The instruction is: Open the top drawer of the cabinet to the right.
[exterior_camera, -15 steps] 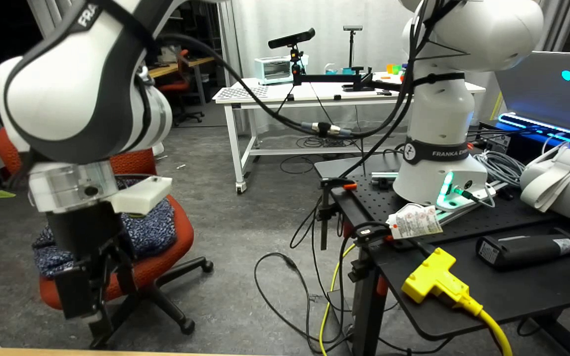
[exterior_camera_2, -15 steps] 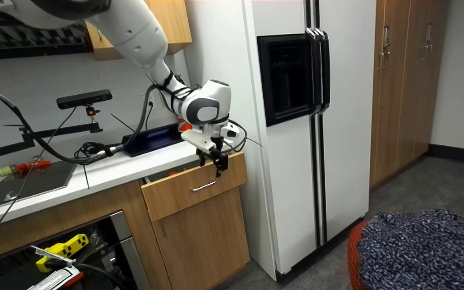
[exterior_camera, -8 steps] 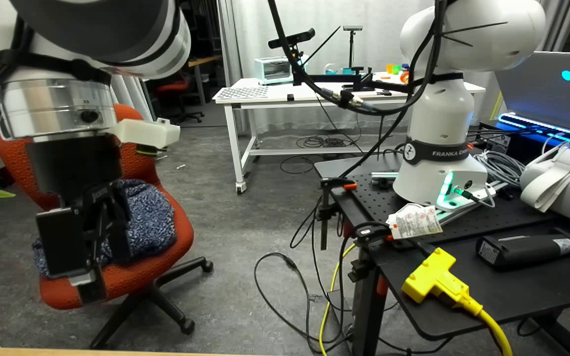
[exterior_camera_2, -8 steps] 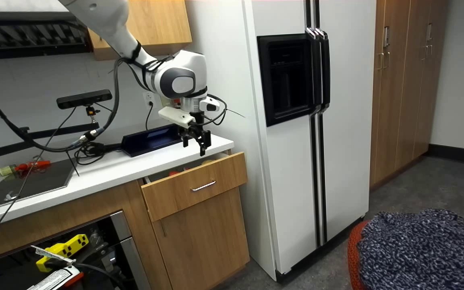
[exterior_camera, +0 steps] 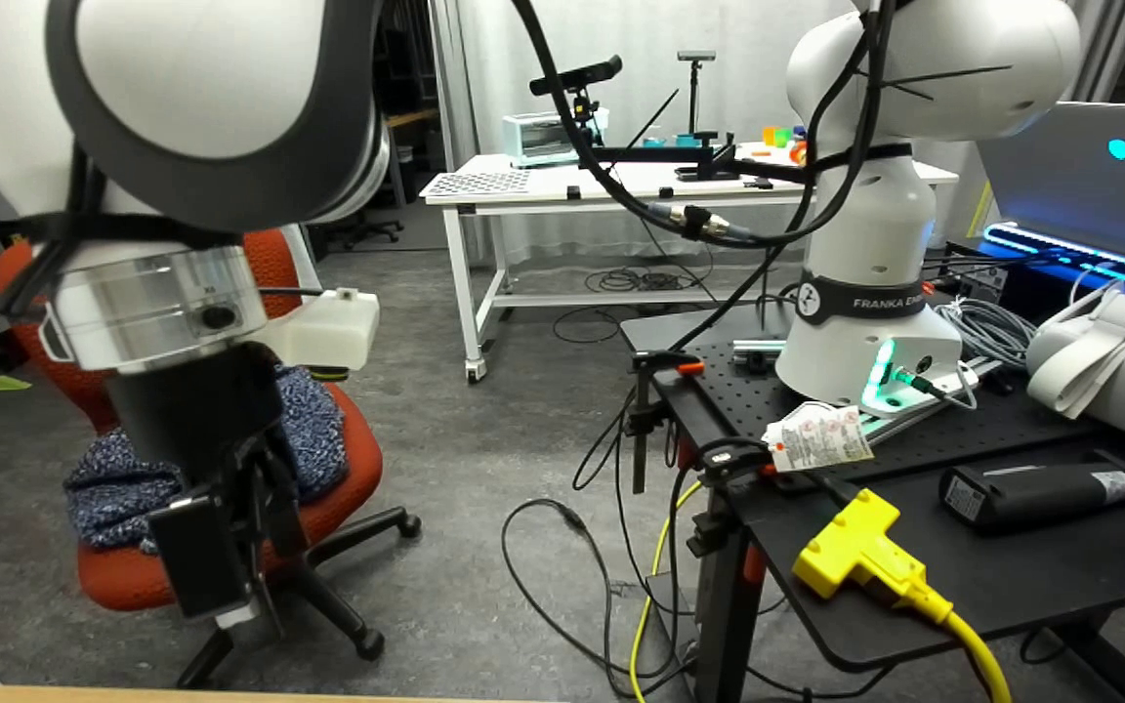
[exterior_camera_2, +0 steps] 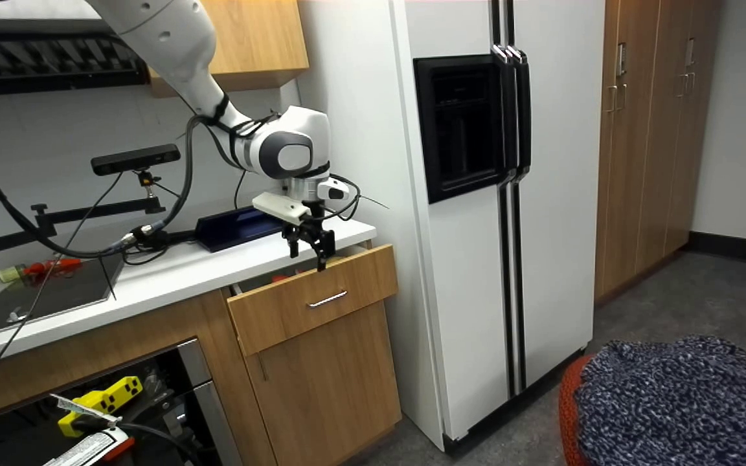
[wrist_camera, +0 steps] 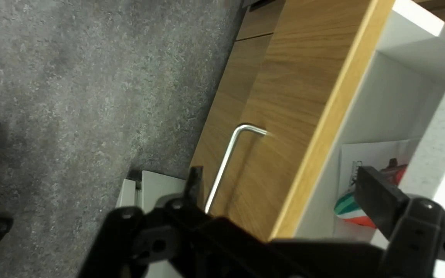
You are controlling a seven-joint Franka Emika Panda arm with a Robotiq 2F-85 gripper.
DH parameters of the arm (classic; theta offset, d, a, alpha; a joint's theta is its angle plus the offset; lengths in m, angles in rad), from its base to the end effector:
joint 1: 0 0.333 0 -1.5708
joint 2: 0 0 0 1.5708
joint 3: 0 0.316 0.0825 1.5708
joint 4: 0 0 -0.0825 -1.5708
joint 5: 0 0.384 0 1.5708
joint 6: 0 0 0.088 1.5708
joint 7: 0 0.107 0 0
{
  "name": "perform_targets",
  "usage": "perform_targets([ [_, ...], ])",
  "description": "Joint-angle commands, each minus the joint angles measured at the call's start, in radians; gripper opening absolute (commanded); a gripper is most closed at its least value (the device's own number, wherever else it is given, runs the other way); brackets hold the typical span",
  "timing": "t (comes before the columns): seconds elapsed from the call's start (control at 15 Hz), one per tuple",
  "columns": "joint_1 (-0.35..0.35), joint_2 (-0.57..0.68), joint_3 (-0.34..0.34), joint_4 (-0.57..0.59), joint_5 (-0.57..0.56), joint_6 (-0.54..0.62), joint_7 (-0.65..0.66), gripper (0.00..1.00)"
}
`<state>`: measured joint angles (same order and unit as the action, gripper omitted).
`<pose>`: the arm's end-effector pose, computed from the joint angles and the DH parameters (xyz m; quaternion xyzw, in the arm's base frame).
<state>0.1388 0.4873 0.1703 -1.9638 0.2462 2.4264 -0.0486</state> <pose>0.5868 0.1848 0.2251 -0.9900 -0.0747 0.0272 0.1166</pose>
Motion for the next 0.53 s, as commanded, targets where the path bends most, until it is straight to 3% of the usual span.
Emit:
perform_targets([
  [0.0, 0.01, 0.092, -0.031, 0.095, -0.071, -0.034, 0.03, 1.0],
  [0.47, 0.022, 0.172, -0.022, 0.249, -0.097, -0.076, 0.027, 1.0],
])
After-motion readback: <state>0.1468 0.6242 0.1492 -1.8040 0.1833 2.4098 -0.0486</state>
